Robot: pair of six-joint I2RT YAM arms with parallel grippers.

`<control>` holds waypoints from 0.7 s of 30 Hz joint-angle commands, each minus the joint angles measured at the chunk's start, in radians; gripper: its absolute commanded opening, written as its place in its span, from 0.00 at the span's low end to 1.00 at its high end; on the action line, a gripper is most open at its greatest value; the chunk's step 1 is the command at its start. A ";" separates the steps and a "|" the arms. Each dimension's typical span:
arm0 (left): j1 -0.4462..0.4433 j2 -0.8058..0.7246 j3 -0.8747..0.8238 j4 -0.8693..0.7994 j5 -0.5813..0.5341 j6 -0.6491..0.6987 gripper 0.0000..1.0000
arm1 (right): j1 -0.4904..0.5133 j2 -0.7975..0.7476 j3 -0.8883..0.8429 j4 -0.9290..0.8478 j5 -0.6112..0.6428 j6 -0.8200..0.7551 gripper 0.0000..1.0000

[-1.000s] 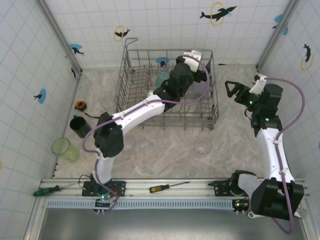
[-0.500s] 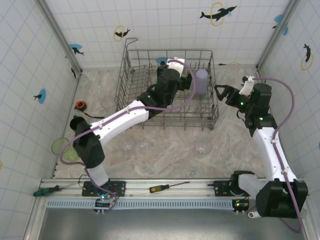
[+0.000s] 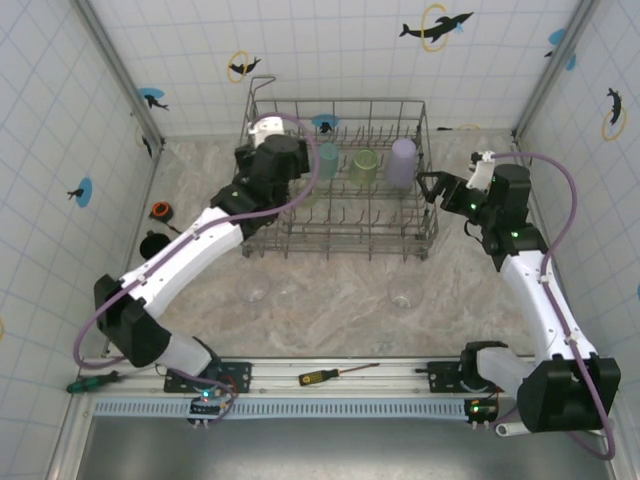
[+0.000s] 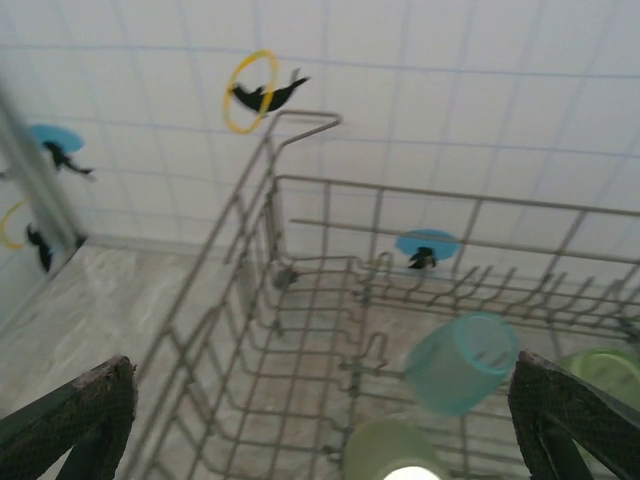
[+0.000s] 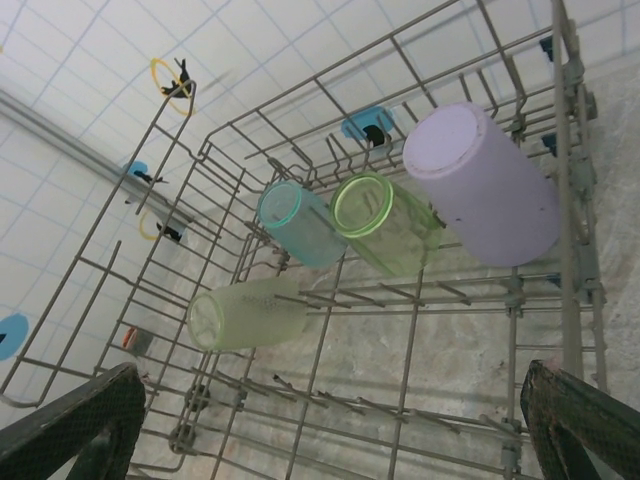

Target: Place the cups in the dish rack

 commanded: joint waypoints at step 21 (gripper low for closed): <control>0.602 -0.180 -0.169 -0.329 0.413 -0.177 0.98 | 0.058 0.019 0.024 -0.004 0.013 0.007 1.00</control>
